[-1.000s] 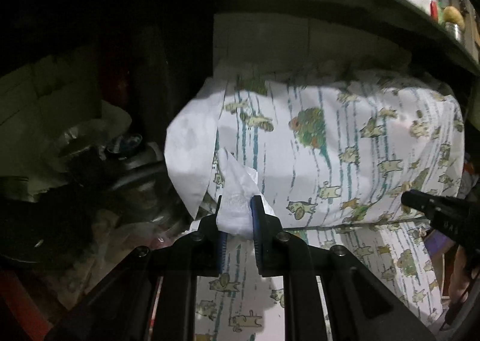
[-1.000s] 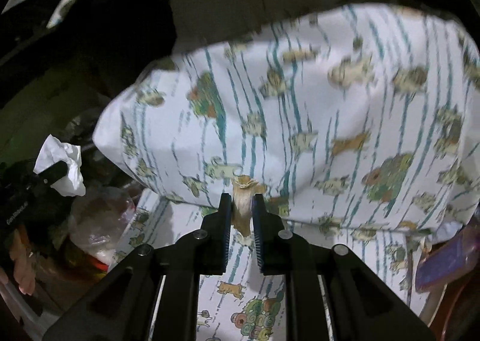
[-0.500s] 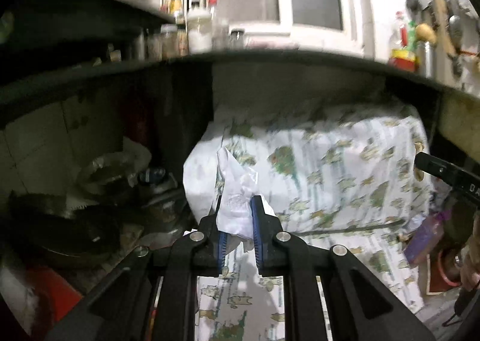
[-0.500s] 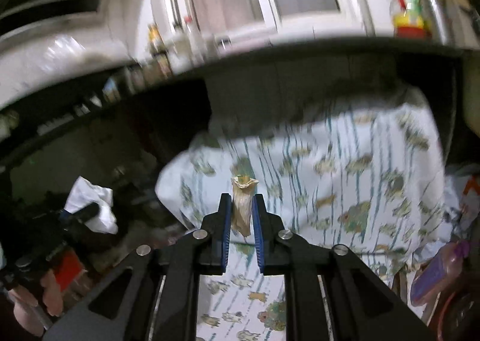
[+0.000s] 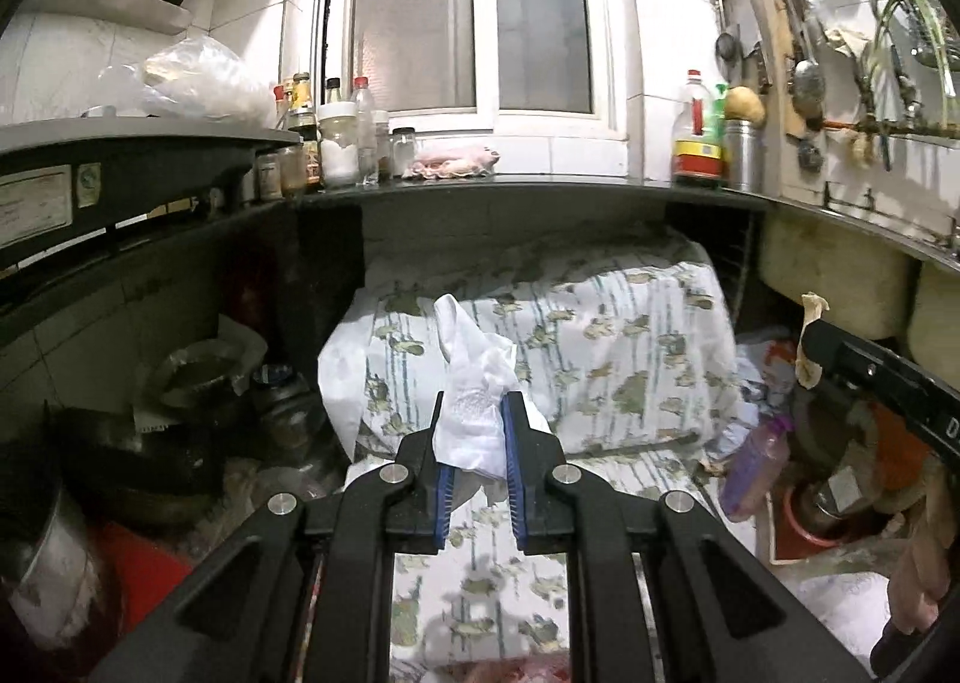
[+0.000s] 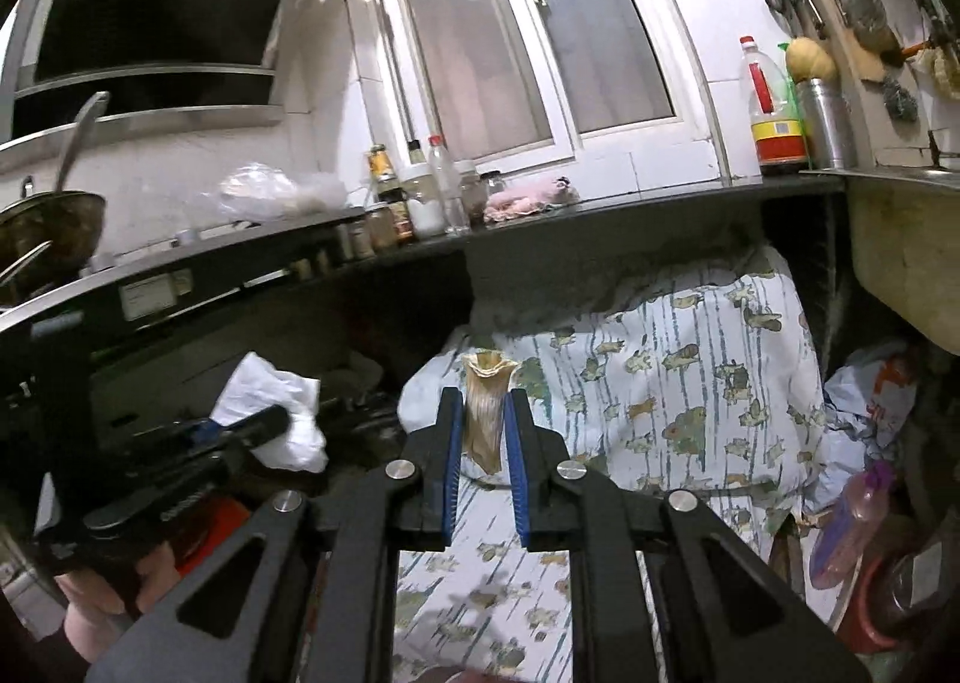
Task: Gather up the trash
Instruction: 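Lift the tissue and paper bit and carry them over the pink basket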
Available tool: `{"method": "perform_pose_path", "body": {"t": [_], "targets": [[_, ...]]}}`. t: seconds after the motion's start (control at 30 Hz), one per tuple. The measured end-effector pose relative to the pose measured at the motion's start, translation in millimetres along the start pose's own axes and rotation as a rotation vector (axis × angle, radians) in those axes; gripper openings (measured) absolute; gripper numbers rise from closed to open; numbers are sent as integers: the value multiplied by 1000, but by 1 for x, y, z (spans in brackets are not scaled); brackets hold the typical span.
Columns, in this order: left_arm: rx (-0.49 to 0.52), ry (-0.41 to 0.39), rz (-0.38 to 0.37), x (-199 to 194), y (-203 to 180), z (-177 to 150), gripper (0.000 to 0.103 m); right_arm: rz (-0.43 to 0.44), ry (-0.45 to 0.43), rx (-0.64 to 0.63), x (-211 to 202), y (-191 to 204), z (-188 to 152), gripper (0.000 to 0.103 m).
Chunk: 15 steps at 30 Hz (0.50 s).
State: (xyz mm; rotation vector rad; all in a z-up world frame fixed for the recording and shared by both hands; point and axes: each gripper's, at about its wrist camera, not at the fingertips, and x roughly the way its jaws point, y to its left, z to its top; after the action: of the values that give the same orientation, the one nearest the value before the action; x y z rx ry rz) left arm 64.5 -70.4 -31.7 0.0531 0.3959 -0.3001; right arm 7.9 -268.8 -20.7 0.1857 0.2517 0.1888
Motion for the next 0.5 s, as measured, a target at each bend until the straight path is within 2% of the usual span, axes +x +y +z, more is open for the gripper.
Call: {"method": "perform_pose_path", "body": {"t": [0.13, 0.23, 0.37, 0.5], "targets": [[-20, 24, -18, -16, -6, -21, 16, -10, 53, -16, -11, 13, -24, 14], [-56, 102, -49, -12, -7, -48, 16, -9, 137, 12, -4, 14, -49, 14], [-51, 248, -75, 15, -8, -90, 16, -41, 283, -5, 24, 12, -89, 14], [-60, 348, -33, 44, -3, -130, 16, -39, 444, 50, 54, -2, -136, 14]]}}
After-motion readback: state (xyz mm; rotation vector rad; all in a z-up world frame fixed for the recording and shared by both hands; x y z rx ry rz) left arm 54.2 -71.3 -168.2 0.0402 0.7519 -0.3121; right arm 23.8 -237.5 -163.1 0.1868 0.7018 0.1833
